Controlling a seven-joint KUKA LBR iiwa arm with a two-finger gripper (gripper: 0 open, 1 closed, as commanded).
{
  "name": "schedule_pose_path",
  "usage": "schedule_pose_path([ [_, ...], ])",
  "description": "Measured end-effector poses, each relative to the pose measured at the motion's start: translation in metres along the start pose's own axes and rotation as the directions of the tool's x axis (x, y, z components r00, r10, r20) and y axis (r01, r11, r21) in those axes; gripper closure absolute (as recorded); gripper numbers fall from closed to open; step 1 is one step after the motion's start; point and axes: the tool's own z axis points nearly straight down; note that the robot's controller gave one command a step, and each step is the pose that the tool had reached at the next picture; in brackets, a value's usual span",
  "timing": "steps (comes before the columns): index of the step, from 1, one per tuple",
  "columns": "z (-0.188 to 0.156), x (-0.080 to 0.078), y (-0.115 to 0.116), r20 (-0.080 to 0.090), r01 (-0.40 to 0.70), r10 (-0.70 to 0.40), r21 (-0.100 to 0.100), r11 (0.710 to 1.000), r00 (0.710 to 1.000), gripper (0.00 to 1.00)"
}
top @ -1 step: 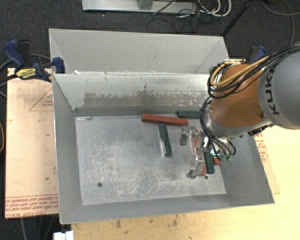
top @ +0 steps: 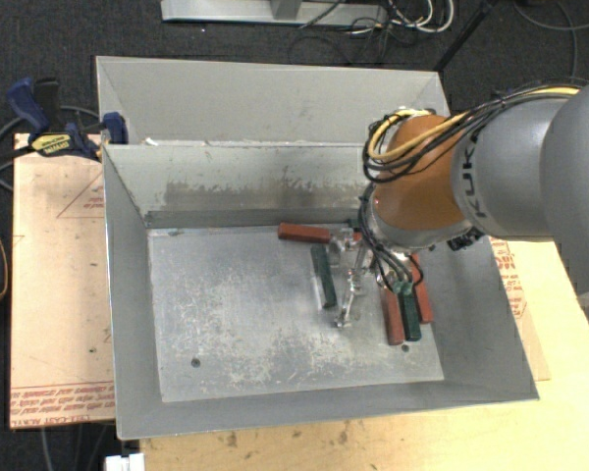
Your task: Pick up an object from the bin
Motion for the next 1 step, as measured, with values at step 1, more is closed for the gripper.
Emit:
schedule_pose_path([
  [1, 0.0065, -0.0373, 0.0373, 0.002, 0.345, -0.345, 0.001, 0.938, 0.938, 0.0],
])
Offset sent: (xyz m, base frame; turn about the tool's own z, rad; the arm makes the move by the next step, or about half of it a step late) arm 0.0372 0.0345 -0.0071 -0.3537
